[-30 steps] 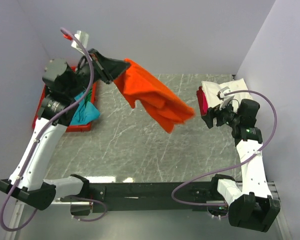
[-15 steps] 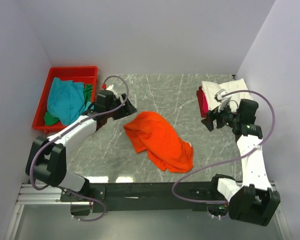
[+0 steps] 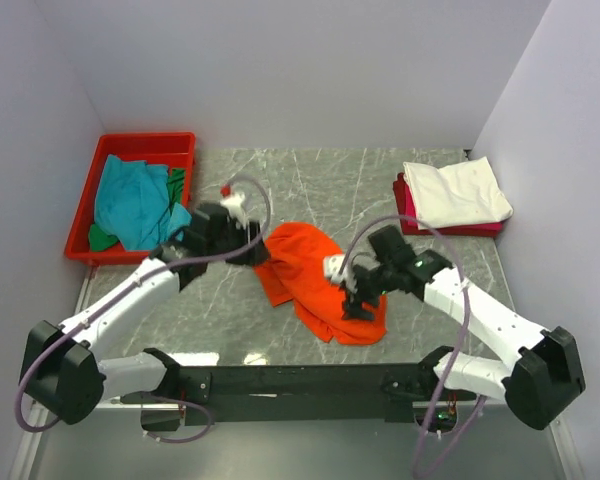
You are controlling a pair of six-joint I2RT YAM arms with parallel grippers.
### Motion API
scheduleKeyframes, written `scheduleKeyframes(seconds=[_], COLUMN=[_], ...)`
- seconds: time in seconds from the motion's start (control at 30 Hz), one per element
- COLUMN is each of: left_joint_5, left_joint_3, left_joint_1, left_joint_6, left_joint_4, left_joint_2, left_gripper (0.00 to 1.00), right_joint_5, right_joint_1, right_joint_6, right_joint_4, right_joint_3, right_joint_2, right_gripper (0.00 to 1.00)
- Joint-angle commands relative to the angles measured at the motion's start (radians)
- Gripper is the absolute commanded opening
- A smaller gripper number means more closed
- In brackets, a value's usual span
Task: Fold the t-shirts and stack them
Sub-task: Flatten the tshirt out
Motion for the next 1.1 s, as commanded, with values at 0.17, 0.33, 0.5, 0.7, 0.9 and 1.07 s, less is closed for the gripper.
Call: scheduleKeyframes(seconds=[0.17,0.33,0.5,0.7,0.9,1.07], left_joint_5=[0.015,-0.088,-0.114,-0.137,-0.145,-0.143], left_joint_3=[-0.279,-0.272,-0.261,-0.247,-0.249,-0.247], left_joint_1=[-0.170,-0.212,-0.223,-0.224,-0.224,-0.224], left_joint_6=[-0.208,-0.216,-0.204,-0.202,-0.202,-0.198], left_joint_4=[0.081,0.115,0.164,0.195,0.212,0.219], left_joint_2=[-0.043,0.044,0.119,0.200,0.239,0.268], left_gripper=[0.57,0.59,0.60,0.60,0.59,0.52], right_joint_5=[0.320,0.485,0.522,0.536,0.522,0.555], right_joint_1=[0.388,0.510,0.535,0.561,0.595,0.597], right_joint_6=[0.129,0.231,0.262,0.258,0.244,0.259], right_joint_4=[0.236,0.340,0.393,0.400,0.390,0.376], right_joint_3=[-0.113,-0.093,-0.105,-0.120,-0.131,-0.113], right_joint_2=[0.076,0.193,0.227,0.266,0.294,0.346], right_gripper=[0.72,0.68,0.69,0.68,0.62,0.54])
